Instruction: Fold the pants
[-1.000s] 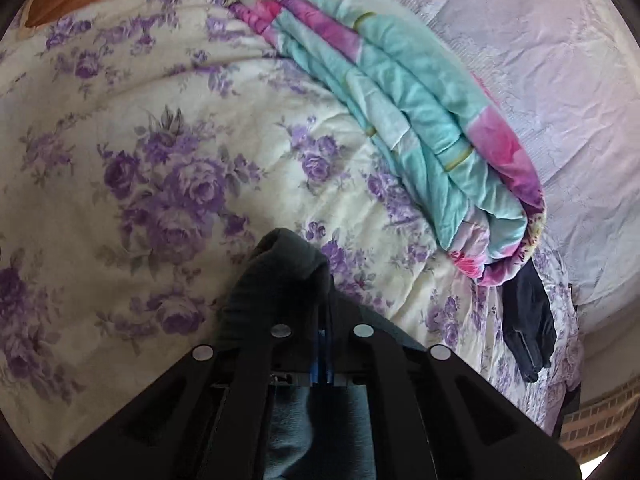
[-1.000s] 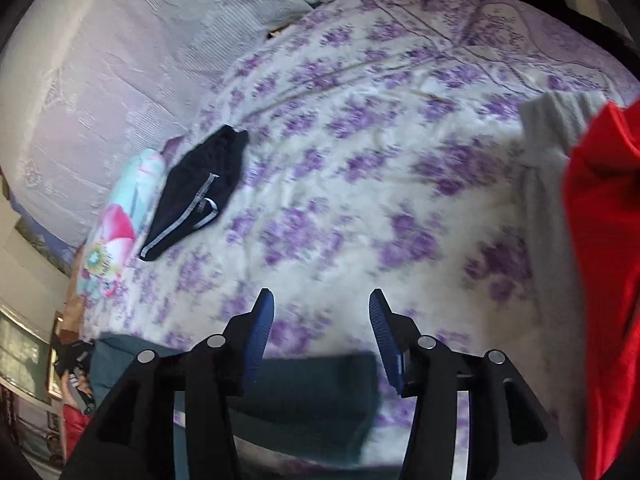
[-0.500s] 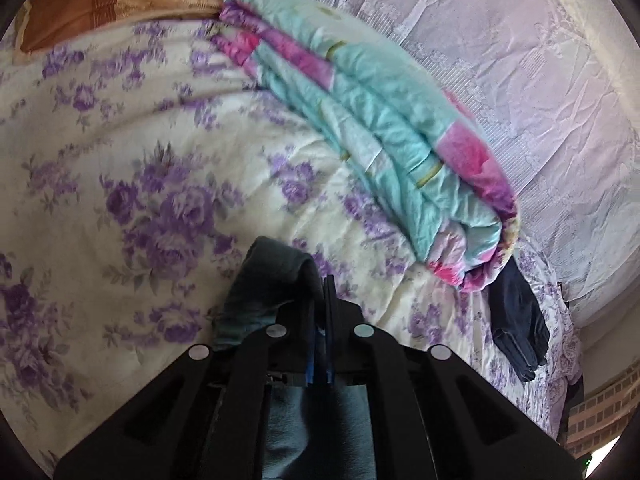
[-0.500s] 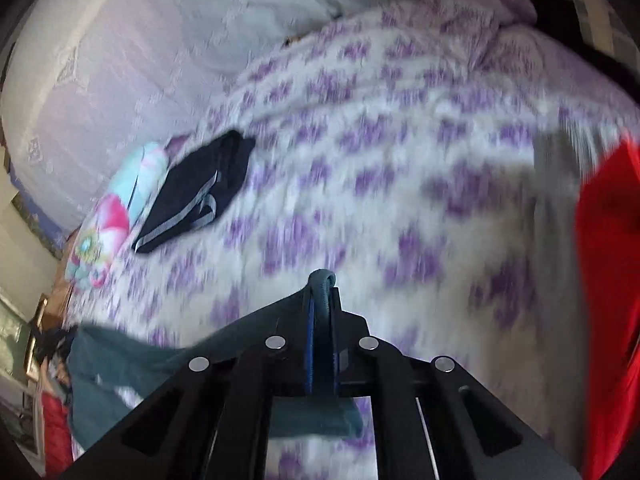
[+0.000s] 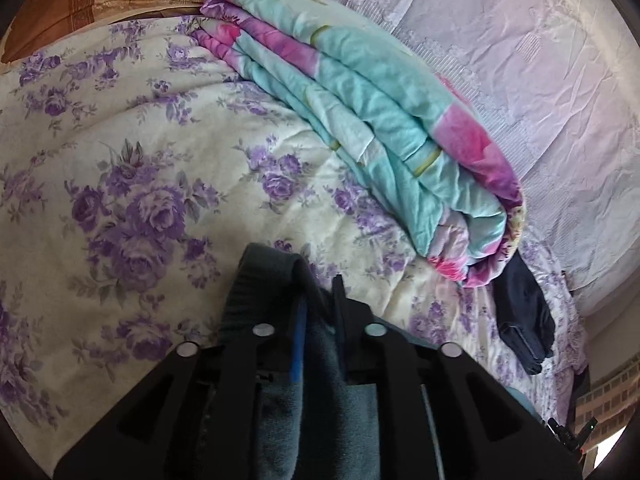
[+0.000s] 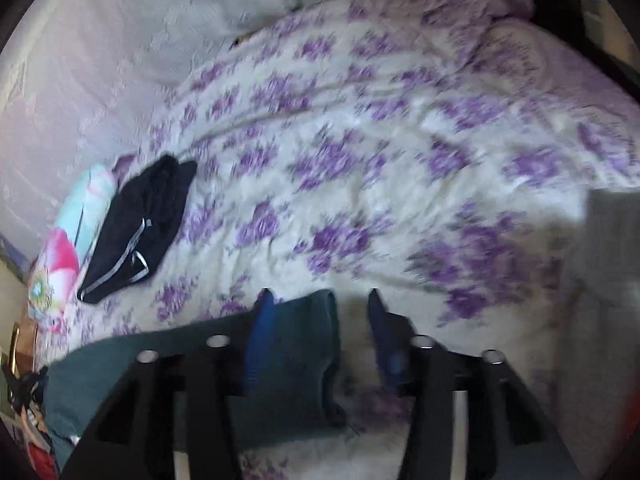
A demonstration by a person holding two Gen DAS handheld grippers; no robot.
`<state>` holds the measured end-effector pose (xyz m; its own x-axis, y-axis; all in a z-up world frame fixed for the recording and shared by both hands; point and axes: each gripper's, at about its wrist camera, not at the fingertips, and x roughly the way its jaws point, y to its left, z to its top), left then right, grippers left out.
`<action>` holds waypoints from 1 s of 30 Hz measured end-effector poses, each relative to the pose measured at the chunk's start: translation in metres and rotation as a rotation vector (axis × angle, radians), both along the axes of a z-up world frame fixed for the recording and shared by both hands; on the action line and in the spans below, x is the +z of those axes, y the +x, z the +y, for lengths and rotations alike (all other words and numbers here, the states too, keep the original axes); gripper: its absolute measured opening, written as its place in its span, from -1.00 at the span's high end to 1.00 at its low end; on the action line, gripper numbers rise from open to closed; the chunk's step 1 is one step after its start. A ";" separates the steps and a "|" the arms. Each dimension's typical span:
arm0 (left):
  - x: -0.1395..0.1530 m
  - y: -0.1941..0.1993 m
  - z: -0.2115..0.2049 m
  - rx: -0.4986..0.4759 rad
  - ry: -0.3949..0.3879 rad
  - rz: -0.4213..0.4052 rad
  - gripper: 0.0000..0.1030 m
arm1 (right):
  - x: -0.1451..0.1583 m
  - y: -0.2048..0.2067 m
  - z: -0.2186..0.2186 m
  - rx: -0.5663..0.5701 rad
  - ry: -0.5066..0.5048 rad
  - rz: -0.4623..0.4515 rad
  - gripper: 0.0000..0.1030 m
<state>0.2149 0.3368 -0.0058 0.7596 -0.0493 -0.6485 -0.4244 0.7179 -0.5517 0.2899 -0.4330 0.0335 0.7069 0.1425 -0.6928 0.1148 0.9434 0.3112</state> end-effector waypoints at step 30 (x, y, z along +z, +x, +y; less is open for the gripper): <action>0.016 -0.072 0.019 0.028 0.078 0.069 -0.75 | -0.020 -0.063 -0.013 0.098 0.045 0.158 0.48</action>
